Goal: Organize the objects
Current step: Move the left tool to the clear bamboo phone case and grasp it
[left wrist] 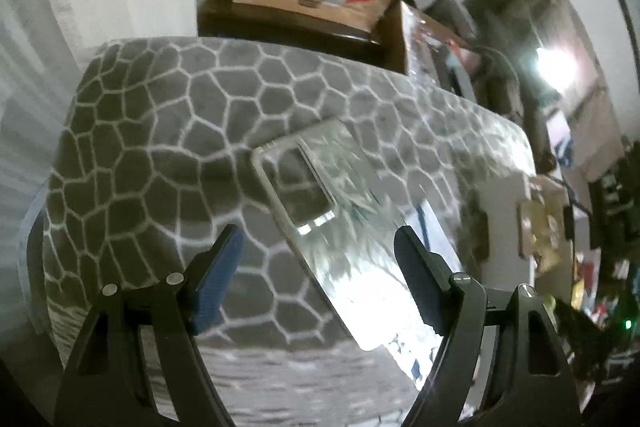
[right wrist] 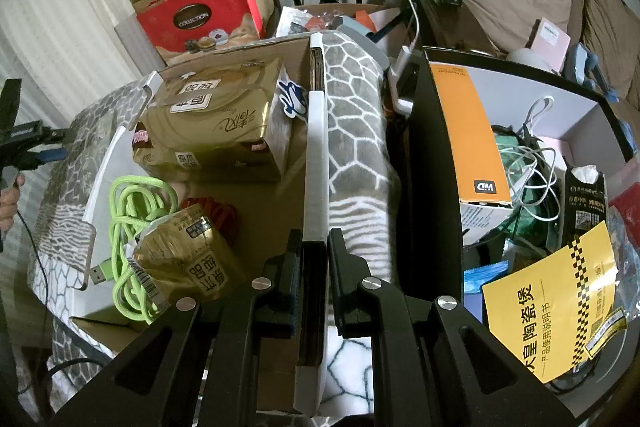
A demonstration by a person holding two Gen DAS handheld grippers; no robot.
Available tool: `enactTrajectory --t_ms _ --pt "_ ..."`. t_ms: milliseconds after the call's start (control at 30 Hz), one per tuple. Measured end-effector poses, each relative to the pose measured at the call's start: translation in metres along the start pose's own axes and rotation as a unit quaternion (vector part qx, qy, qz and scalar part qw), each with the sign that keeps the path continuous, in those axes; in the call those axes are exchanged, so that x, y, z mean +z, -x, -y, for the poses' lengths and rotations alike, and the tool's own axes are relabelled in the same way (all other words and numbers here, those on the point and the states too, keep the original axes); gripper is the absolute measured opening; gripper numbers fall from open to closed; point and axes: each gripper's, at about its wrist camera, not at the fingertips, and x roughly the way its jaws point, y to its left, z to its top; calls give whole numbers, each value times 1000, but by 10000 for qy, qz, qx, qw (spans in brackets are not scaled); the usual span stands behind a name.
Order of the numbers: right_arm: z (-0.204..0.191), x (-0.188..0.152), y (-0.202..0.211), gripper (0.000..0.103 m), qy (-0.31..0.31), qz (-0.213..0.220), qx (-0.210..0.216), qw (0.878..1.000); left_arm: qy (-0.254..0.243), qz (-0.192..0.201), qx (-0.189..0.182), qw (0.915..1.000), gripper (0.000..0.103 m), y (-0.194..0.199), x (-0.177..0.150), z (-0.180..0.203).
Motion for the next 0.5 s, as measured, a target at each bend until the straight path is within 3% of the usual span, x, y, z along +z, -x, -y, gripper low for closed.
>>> enactTrajectory --t_ms 167,500 --pt "1 0 0 11 -14 -1 17 10000 68 -14 225 9997 53 -13 9 -5" --pt "4 -3 -1 11 -3 -27 -9 10000 186 -124 481 9986 27 -33 15 -12"
